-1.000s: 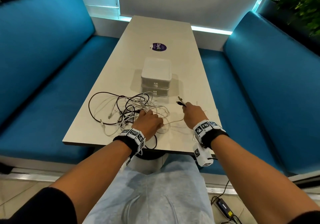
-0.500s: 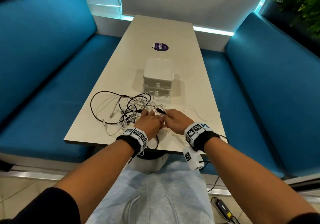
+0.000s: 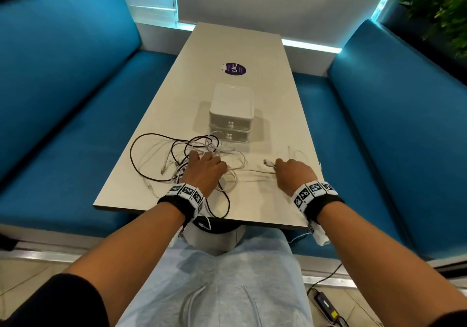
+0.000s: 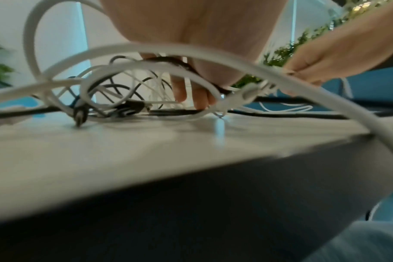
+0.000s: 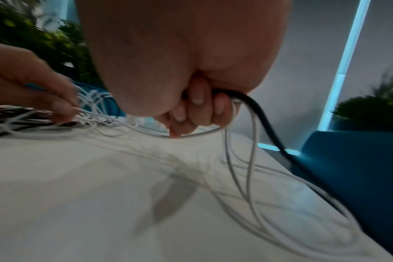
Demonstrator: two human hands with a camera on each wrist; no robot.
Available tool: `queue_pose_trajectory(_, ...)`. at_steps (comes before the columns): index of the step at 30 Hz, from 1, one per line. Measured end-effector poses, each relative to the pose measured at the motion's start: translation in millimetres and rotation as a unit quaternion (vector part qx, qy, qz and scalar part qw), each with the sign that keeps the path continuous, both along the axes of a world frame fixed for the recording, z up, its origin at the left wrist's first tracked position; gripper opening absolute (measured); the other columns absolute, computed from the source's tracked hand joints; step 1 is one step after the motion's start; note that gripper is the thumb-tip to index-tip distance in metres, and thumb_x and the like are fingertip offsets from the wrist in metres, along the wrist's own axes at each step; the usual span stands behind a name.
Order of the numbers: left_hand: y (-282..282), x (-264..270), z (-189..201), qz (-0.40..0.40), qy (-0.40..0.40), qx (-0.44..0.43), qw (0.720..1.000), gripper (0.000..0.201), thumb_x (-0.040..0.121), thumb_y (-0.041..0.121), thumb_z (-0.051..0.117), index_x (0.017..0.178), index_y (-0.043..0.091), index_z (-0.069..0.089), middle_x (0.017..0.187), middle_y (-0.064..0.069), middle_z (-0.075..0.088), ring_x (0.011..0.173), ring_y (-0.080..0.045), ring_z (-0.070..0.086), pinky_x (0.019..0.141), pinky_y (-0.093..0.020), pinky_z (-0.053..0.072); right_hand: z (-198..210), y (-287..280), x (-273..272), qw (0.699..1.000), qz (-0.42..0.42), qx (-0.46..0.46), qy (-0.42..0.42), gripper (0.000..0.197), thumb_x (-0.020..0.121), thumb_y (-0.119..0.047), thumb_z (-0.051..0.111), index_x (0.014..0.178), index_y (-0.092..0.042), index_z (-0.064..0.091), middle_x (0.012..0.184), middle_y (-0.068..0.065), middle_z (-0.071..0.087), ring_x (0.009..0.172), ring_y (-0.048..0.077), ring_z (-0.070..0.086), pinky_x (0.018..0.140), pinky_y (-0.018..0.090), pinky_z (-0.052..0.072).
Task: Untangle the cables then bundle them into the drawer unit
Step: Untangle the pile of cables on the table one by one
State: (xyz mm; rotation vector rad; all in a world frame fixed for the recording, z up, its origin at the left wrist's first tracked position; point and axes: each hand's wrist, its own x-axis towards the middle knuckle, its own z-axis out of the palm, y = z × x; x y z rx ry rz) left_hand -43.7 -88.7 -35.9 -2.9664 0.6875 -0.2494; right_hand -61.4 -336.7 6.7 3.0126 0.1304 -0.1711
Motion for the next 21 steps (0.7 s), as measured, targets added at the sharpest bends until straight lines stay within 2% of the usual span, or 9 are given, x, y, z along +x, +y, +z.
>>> queue_pose_trajectory(3, -2.1, -0.7, 0.7, 0.0, -0.005, 0.013, 1.0, 0.018, 0.096, 0.024, 0.054, 0.104, 0.035, 0.065, 0.101, 0.012, 0.069, 0.111, -0.02, 0.054, 0.094, -0.048, 0.023, -3.8, -6.4, -1.4, 0.998, -0.052, 0.025, 0.007, 0.024, 0.1, -0.022, 0.034, 0.11, -0.011, 0.053, 0.099, 0.012, 0.062, 0.086, 0.032, 0.062, 0.066, 0.035, 0.046)
queue_pose_trajectory(6, -14.8, -3.9, -0.1, -0.009, -0.004, 0.0, 1.0, 0.015, 0.096, 0.027, 0.053, 0.098, 0.033, 0.066, 0.093, 0.011, 0.072, 0.102, -0.02, 0.057, 0.094, -0.048, 0.02, -6.7, 12.1, -1.3, 0.993, -0.054, 0.109, -0.011, 0.026, 0.102, -0.026, 0.033, 0.11, -0.009, 0.051, 0.097, 0.016, 0.063, 0.085, 0.037, 0.062, 0.064, 0.036, 0.043)
queue_pose_trajectory(9, -24.3, -6.5, -3.1, -0.032, -0.009, -0.008, 0.999, 0.016, 0.097, 0.03, 0.051, 0.092, 0.029, 0.066, 0.085, 0.007, 0.073, 0.093, -0.021, 0.061, 0.1, -0.048, 0.021, -12.9, 32.1, -2.7, 0.981, -0.024, 0.19, -0.025, 0.026, 0.103, -0.028, 0.035, 0.112, -0.008, 0.049, 0.093, 0.021, 0.063, 0.083, 0.04, 0.06, 0.063, 0.037, 0.043)
queue_pose_trajectory(11, -26.3, -6.2, -3.7, -0.05, -0.007, -0.008, 0.999, 0.021, 0.1, 0.033, 0.045, 0.094, 0.028, 0.065, 0.088, 0.005, 0.073, 0.093, -0.022, 0.063, 0.105, -0.048, 0.023, -17.7, 41.3, -5.3, 0.972, 0.005, 0.236, -0.02, 0.026, 0.103, -0.029, 0.037, 0.111, -0.008, 0.049, 0.09, 0.021, 0.064, 0.081, 0.04, 0.06, 0.064, 0.04, 0.046)
queue_pose_trajectory(14, -26.2, -3.2, -3.1, -0.067, -0.005, -0.031, 0.997, 0.026, 0.104, 0.034, 0.038, 0.097, 0.025, 0.062, 0.092, 0.003, 0.072, 0.093, -0.023, 0.065, 0.104, -0.042, 0.023, -20.9, 47.7, -9.2, 0.956, 0.035, 0.292, 0.017, 0.022, 0.102, -0.025, 0.04, 0.108, -0.008, 0.053, 0.094, 0.019, 0.066, 0.085, 0.038, 0.06, 0.066, 0.036, 0.042)
queue_pose_trajectory(17, -28.5, -1.2, -5.4, -0.084, 0.005, -0.05, 0.995, 0.019, 0.104, 0.026, 0.04, 0.103, 0.022, 0.059, 0.098, 0.002, 0.071, 0.097, -0.024, 0.064, 0.1, -0.039, 0.028, -22.3, 46.4, -10.9, 0.951, 0.051, 0.303, 0.03, 0.019, 0.101, -0.022, 0.042, 0.103, -0.008, 0.055, 0.094, 0.017, 0.067, 0.088, 0.037, 0.06, 0.067, 0.032, 0.036)
queue_pose_trajectory(21, -32.2, -2.6, -9.9, -0.095, 0.005, -0.05, 0.994, 0.023, 0.105, 0.029, 0.038, 0.111, 0.021, 0.059, 0.107, 0.001, 0.068, 0.107, -0.025, 0.059, 0.1, -0.039, 0.03, -21.0, 41.8, -8.8, 0.967, 0.044, 0.248, 0.027, 0.022, 0.1, -0.033, 0.043, 0.102, -0.015, 0.055, 0.092, 0.017, 0.067, 0.085, 0.037, 0.061, 0.064, 0.035, 0.041)
